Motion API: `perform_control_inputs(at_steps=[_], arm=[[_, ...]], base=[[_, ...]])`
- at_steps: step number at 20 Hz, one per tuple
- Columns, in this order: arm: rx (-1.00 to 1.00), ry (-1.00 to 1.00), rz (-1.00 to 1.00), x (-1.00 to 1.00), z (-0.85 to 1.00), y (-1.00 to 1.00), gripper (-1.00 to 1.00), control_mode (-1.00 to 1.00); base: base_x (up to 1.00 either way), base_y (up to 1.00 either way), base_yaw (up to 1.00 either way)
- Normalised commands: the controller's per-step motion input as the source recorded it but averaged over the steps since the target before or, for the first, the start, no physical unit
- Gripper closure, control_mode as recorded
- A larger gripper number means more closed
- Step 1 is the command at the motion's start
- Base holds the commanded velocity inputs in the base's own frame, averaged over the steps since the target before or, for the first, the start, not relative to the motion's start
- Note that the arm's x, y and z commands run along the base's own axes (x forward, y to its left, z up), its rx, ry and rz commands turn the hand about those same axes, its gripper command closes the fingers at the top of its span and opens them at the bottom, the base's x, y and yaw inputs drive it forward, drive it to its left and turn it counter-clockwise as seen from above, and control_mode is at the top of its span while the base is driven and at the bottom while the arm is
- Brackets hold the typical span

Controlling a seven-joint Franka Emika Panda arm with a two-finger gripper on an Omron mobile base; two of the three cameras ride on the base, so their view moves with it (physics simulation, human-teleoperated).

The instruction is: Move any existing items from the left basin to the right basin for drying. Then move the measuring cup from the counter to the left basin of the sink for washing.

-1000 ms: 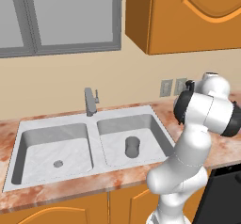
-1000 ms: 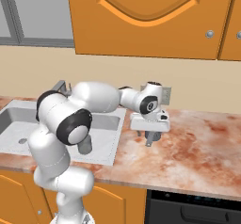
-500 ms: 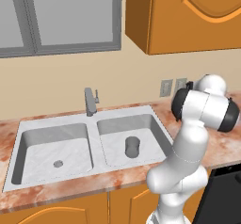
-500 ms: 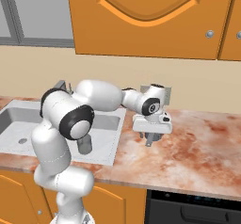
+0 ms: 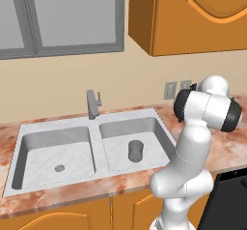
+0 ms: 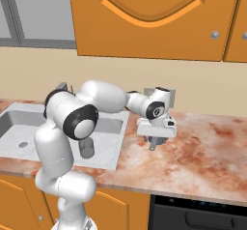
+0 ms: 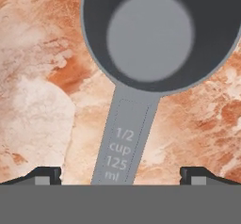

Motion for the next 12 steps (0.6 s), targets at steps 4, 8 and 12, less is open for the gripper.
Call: perform_control_inputs(at_steps=[4, 8, 12], arm=[[0.00, 0.00, 0.00, 0.10, -0.09, 0.00, -1.00, -1.00], [0.00, 0.00, 0.00, 0.01, -0.09, 0.00, -1.00, -1.00], [0.00, 0.01, 0.00, 0.00, -0.12, 0.00, -1.00, -1.00]], base=[[0.00, 0.00, 0.00], [0.00, 0.00, 0.00], [0.00, 0.00, 0.00]])
